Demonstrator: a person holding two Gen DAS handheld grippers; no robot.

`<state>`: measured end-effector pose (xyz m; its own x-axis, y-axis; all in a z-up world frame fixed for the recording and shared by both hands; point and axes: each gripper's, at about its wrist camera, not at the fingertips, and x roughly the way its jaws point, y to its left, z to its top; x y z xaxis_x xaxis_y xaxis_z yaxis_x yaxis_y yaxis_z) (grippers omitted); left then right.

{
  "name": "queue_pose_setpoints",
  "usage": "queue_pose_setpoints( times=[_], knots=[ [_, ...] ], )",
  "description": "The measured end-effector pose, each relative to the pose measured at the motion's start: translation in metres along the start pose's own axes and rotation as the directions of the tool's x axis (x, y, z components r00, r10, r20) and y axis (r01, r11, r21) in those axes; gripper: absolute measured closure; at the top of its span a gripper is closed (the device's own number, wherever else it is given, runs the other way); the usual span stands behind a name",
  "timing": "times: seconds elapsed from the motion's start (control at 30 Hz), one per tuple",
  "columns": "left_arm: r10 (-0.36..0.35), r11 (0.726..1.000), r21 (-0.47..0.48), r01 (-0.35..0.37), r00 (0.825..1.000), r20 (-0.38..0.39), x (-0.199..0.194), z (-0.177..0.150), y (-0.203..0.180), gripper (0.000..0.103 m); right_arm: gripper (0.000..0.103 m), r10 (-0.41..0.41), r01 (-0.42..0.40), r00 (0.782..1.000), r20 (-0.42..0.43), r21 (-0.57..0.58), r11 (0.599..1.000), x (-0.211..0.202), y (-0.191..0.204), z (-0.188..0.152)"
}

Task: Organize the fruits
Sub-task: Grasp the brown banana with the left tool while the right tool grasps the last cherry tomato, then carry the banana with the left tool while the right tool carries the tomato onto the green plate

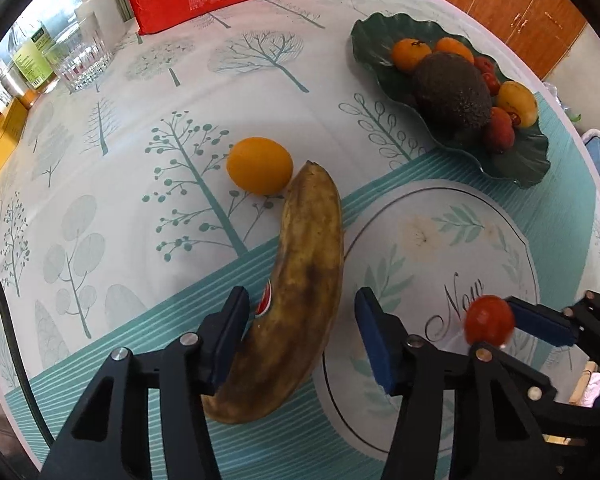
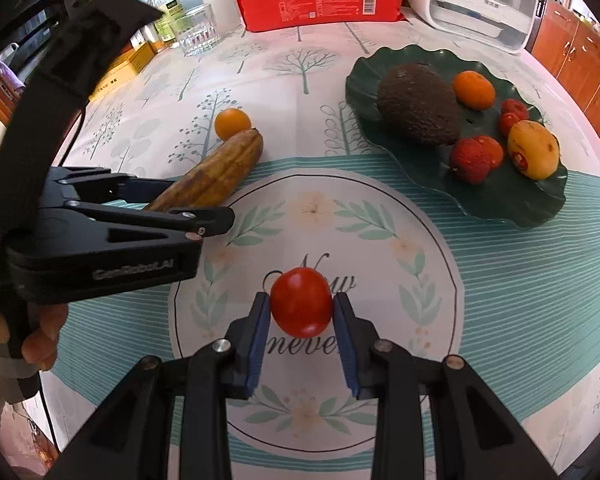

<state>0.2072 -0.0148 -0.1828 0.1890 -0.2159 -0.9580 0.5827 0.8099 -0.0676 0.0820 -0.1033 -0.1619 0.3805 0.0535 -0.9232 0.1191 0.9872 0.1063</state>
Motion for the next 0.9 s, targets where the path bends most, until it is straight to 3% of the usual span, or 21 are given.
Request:
queue_pose_setpoints(
  times=[0.1, 0.33, 0.6, 0.9],
  knots=[
    [0.036, 0.999, 0.014, -0.036, 0.999, 0.015, 0.001, 0.002, -0.004, 0.063, 0.071, -0.002, 0.002, 1.000, 0.003, 0.006, 1.000, -0.001, -0.005, 0.000],
    [0.053, 0.999, 0.010, -0.053, 0.998, 0.021, -0.006, -0.002, -0.008, 0.066, 0.071, 0.020, -0.020, 1.000, 0.010, 0.016, 1.000, -0.006, -0.013, -0.003],
    [-0.020, 1.000, -0.016, 0.020, 0.999, 0.031, -0.034, -0.010, -0.027, 0.069, 0.071, 0.046, -0.046, 0.998, 0.034, 0.013, 0.999, -0.021, -0.025, -0.005],
    [-0.101, 0.995, 0.000, 0.101, 0.993, 0.063, -0.063, 0.010, -0.083, 0.070, 0.071, 0.070, -0.071, 0.995, 0.066, 0.022, 0.997, -0.039, -0.066, -0.004]
  ],
)
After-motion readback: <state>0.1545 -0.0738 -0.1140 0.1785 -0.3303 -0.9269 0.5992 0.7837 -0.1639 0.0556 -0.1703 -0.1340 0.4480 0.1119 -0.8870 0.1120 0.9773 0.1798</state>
